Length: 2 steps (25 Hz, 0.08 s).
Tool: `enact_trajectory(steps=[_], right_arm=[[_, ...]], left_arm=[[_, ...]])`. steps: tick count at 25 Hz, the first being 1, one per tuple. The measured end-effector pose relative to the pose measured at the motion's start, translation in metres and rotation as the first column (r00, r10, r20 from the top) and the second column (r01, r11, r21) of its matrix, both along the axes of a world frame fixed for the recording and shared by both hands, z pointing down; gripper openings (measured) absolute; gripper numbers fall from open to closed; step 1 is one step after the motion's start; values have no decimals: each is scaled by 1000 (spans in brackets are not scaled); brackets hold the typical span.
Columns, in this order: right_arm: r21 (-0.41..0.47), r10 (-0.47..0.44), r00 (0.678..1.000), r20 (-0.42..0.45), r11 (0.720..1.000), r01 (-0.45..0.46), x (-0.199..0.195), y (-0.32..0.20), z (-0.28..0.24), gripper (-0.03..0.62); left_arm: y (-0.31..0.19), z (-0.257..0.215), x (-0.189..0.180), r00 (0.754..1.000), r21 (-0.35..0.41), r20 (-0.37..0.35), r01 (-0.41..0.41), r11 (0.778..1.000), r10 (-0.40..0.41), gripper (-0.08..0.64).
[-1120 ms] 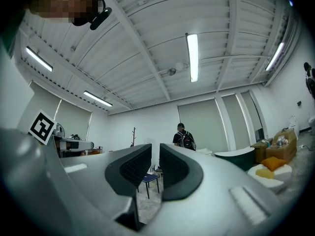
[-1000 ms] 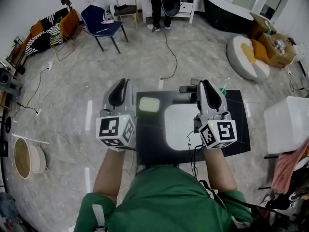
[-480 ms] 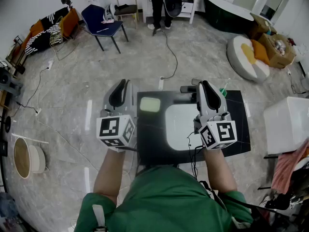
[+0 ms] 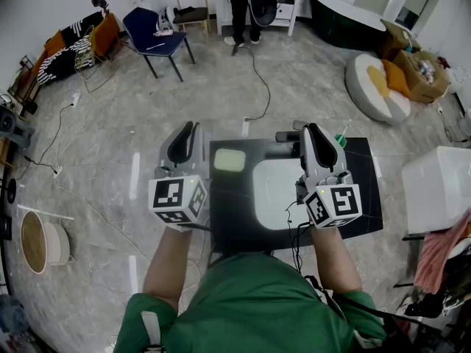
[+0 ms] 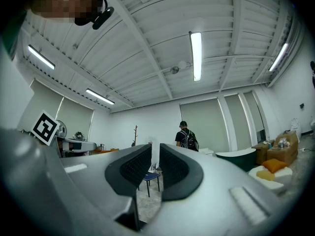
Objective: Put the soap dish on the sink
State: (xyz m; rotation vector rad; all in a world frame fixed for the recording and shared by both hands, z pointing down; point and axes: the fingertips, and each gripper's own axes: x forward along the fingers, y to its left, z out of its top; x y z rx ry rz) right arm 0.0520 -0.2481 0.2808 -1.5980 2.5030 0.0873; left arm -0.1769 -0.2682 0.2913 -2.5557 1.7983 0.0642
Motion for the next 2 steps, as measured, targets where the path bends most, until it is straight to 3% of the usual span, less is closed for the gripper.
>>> enact_trajectory(steps=[2], right_arm=[[-2, 0, 1000, 1, 1000, 0, -1, 0, 1, 49]], left_arm=[[-1, 1, 0, 1000, -1, 0, -2, 1000, 2, 54]])
